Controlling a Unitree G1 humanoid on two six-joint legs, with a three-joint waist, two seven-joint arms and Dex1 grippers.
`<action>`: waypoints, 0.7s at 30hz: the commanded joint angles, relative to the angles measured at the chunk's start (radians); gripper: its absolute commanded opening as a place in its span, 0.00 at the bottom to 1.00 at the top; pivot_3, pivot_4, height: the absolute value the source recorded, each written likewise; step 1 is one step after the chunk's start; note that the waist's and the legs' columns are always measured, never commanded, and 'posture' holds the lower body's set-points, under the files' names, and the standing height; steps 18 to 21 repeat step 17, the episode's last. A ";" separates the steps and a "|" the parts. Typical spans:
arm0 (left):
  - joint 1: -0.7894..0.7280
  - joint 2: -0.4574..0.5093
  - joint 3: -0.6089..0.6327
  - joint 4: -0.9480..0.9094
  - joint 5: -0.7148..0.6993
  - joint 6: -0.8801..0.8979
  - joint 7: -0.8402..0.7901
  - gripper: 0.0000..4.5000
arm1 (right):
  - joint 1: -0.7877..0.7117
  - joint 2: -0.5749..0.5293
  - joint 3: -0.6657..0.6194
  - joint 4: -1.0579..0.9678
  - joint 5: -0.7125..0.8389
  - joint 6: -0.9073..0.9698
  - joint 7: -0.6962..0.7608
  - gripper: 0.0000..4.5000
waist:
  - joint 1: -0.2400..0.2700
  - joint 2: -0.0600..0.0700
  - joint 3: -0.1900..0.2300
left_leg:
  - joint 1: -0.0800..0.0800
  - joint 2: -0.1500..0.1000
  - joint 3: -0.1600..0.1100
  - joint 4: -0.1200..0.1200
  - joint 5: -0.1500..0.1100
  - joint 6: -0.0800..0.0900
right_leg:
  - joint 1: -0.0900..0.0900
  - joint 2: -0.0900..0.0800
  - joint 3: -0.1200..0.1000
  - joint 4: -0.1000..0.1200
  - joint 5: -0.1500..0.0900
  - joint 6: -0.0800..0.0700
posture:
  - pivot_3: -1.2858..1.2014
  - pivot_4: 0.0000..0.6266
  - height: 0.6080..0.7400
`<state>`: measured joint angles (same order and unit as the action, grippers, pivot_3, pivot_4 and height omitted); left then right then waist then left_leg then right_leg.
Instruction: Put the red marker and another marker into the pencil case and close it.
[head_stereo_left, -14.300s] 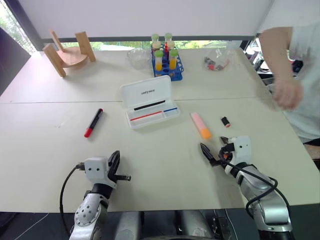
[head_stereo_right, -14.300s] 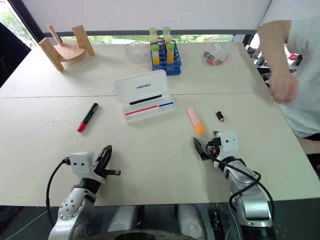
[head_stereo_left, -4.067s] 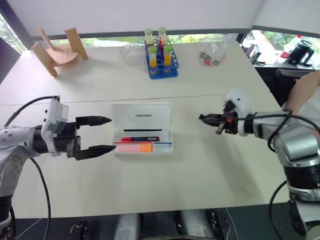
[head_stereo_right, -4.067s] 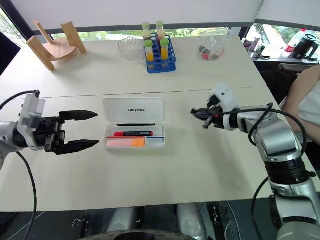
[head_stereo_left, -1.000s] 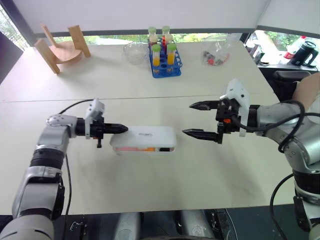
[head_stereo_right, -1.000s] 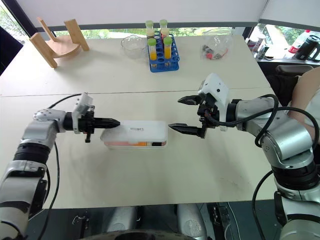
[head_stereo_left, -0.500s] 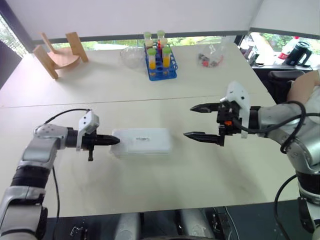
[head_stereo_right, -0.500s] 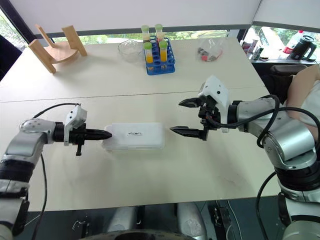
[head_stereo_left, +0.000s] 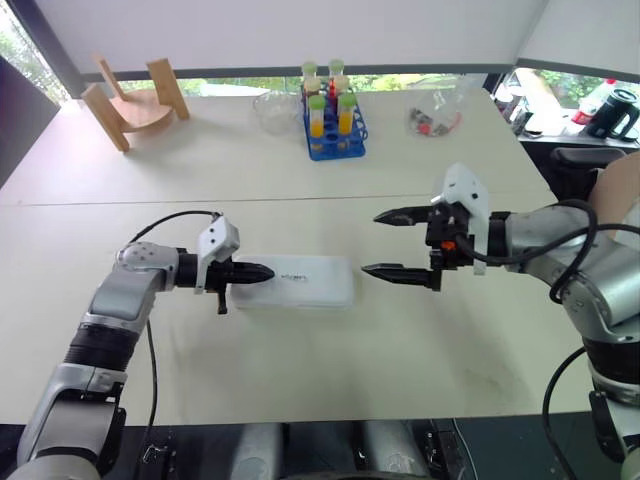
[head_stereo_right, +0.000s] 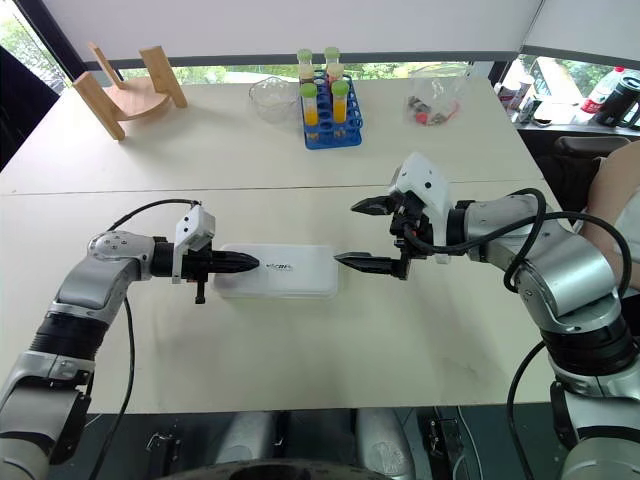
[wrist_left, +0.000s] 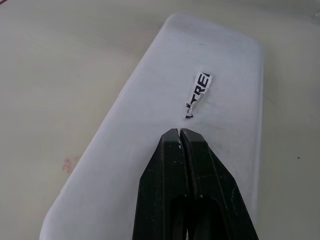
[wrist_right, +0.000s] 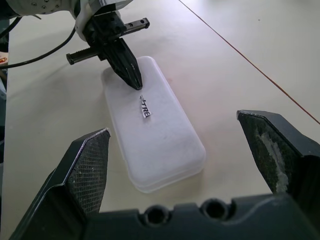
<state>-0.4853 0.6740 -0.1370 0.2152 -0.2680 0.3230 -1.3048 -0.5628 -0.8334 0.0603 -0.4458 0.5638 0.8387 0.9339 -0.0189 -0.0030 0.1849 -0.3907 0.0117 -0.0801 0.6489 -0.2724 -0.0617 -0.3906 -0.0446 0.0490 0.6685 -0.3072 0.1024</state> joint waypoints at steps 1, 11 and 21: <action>0.065 0.039 -0.053 0.008 0.044 0.025 -0.027 0.00 | 0.007 -0.010 -0.035 -0.036 0.010 -0.002 -0.012 1.00 | -0.002 0.002 -0.001 | 0.001 0.000 0.000 0.000 0.000 0.000 | 0.001 0.000 0.000 0.000 0.000 0.000 | 0.52 0.24 1.00; 0.233 0.151 0.318 -0.343 -0.291 0.291 0.059 0.00 | 0.111 -0.068 -0.075 -0.052 0.028 0.000 0.008 1.00 | 0.001 0.000 0.001 | -0.002 0.001 0.000 -0.001 0.000 0.000 | -0.002 0.001 0.000 -0.001 0.000 0.000 | 0.52 0.24 1.00; 0.451 0.201 0.572 -0.580 -0.428 0.454 0.178 0.00 | 0.178 -0.098 -0.076 -0.026 0.015 -0.031 0.041 1.00 | 0.001 -0.001 0.001 | -0.002 0.001 0.000 -0.001 0.000 0.000 | -0.001 -0.002 0.000 -0.002 0.000 0.000 | 0.52 0.24 1.00</action>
